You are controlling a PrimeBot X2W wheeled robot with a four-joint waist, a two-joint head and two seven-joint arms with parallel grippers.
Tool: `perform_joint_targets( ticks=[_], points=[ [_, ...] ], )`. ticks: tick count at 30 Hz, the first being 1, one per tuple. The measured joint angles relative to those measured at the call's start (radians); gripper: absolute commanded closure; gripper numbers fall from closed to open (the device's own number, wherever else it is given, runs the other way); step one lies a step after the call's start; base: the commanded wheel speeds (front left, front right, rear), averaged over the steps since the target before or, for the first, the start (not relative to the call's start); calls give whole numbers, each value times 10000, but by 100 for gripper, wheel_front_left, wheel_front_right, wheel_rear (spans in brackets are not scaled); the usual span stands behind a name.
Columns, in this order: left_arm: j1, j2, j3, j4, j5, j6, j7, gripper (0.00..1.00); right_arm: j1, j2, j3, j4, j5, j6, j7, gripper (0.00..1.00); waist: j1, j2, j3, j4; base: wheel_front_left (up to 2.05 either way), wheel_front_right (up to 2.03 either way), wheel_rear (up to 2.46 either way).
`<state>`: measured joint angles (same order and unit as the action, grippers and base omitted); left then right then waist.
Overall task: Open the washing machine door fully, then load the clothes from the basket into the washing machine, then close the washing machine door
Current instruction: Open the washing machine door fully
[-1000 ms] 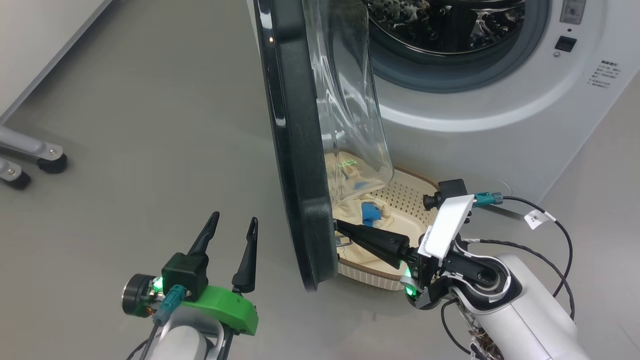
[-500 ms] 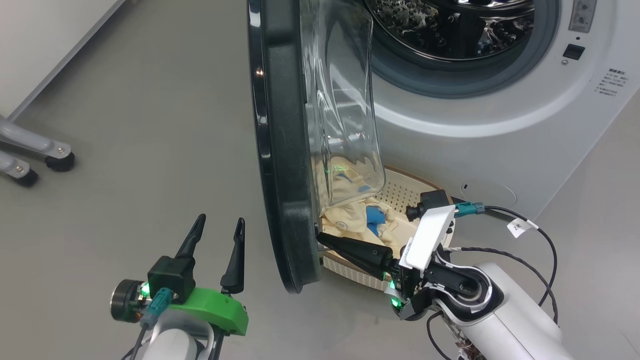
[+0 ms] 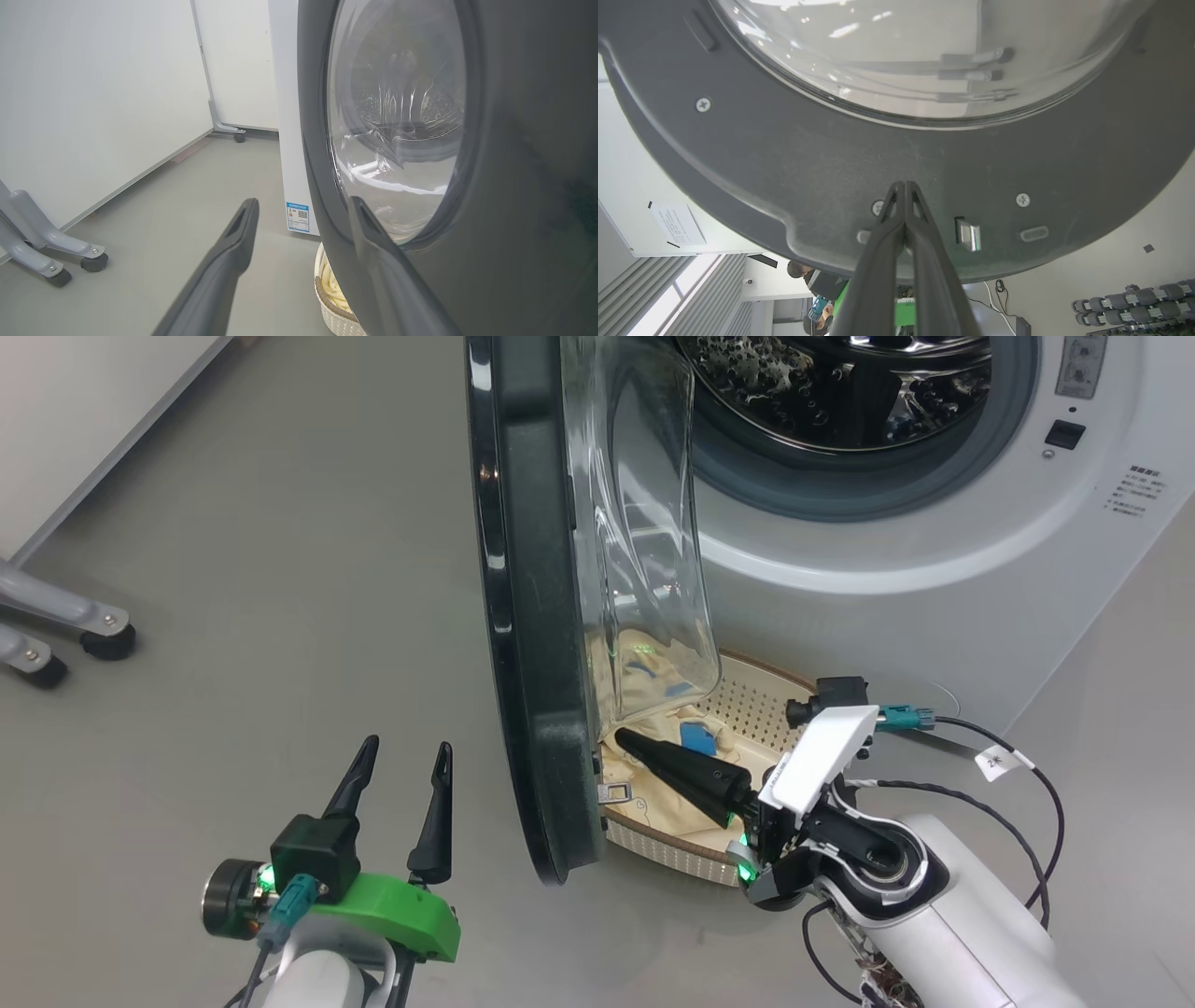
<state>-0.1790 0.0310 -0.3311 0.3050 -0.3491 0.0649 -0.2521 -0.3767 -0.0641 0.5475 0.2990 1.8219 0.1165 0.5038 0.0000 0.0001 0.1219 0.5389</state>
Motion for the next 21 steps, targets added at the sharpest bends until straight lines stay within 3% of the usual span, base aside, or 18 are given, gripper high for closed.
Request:
perform_joint_targets(
  ticks=[9,10,11,12,13,21],
  points=[
    [190,2,245,23,67,4,0,0,0,12,-961,-477,-46,46,-844,100,0,0,-144,-158,0,0,0],
    [229,8,268,44,79,4,0,0,6,12,-1154,-583,-100,46,-1028,94,0,0,-166,-196,0,0,0],
    [251,8,284,56,81,4,0,0,29,8,-1340,-706,-115,46,-1156,61,0,0,-196,-230,0,0,0],
    [269,8,307,54,113,4,0,0,67,-8,-1517,-836,-130,46,-1304,20,0,0,-224,-266,0,0,0],
    [289,10,332,58,151,4,0,0,133,-38,-1693,-966,-263,48,-1522,0,0,0,-250,-307,0,0,0],
    [407,36,541,82,171,8,0,0,897,-989,-2343,-1546,-1852,46,-2773,0,0,0,-485,-630,0,0,0]
  ],
)
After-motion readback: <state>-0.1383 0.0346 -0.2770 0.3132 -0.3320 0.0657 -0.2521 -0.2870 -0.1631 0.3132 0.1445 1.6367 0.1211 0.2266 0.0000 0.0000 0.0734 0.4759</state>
